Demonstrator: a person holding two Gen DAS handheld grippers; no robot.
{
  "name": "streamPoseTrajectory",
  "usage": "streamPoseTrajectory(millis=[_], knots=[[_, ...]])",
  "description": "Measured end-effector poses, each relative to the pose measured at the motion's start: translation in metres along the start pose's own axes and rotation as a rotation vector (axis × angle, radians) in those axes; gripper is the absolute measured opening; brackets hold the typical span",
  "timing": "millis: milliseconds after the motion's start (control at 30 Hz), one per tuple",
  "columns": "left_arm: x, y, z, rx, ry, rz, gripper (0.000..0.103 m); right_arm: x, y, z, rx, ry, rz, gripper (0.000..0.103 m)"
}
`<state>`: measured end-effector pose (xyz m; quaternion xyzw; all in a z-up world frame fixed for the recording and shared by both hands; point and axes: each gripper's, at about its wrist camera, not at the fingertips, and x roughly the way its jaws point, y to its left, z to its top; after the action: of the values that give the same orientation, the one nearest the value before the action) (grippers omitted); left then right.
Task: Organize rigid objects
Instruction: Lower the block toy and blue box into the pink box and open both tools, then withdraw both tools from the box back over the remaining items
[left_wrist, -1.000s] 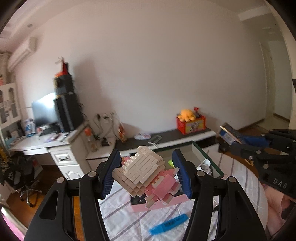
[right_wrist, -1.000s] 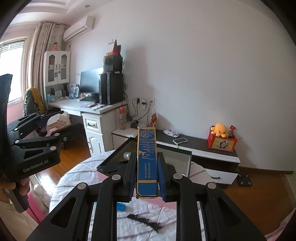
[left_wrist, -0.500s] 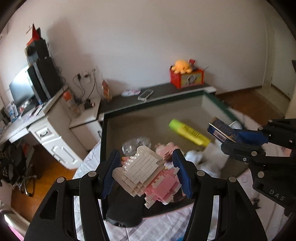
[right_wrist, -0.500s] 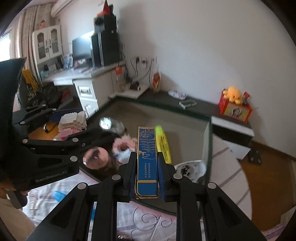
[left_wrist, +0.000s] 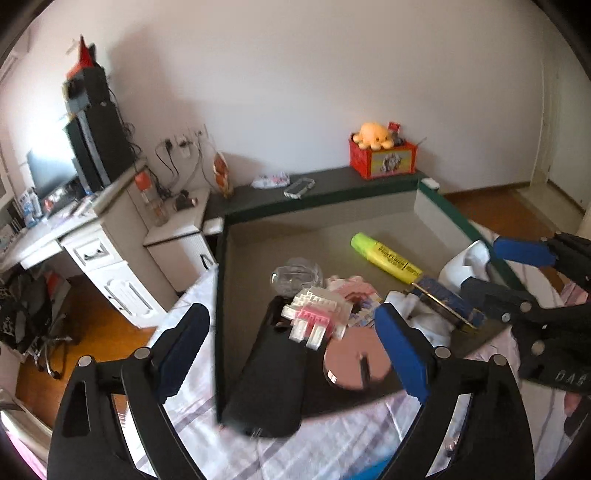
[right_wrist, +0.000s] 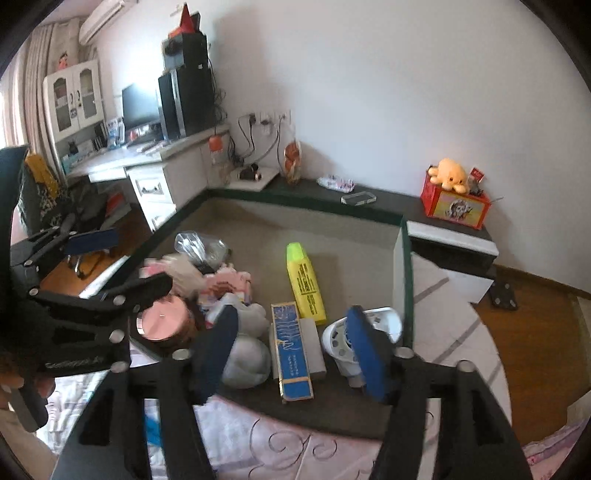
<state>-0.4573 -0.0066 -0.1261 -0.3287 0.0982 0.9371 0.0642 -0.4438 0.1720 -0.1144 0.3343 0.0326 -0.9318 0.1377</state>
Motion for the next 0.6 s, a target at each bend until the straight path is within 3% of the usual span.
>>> streamPoseTrajectory(millis=[33,67,133,333,367,400,600], knots=[[-0.015,0.002,-0.001,-0.005,-0.025,0.017,0.096,-0.009,0.002,0.001,0.004,-0.012,-0.004,0.07],[-0.025,0.005,-0.002,-0.011,-0.04,0.026,0.098,-0.018,0.004,0.002,0.002,-0.023,-0.011,0.084],[-0.056,0.011,-0.006,-0.033,-0.097,0.046,0.103,-0.043,0.012,0.001,-0.016,-0.072,-0.022,0.085],[-0.154,0.025,-0.03,-0.096,-0.267,0.091,0.103,-0.125,0.041,-0.009,-0.064,-0.222,-0.049,0.089],[-0.168,0.025,-0.034,-0.101,-0.29,0.1,0.103,-0.138,0.046,-0.012,-0.068,-0.251,-0.056,0.091],[-0.182,0.026,-0.04,-0.11,-0.316,0.107,0.103,-0.154,0.052,-0.016,-0.076,-0.279,-0.065,0.102],[-0.25,0.024,-0.077,-0.149,-0.406,0.128,0.103,-0.214,0.077,-0.045,-0.103,-0.36,-0.123,0.103]])
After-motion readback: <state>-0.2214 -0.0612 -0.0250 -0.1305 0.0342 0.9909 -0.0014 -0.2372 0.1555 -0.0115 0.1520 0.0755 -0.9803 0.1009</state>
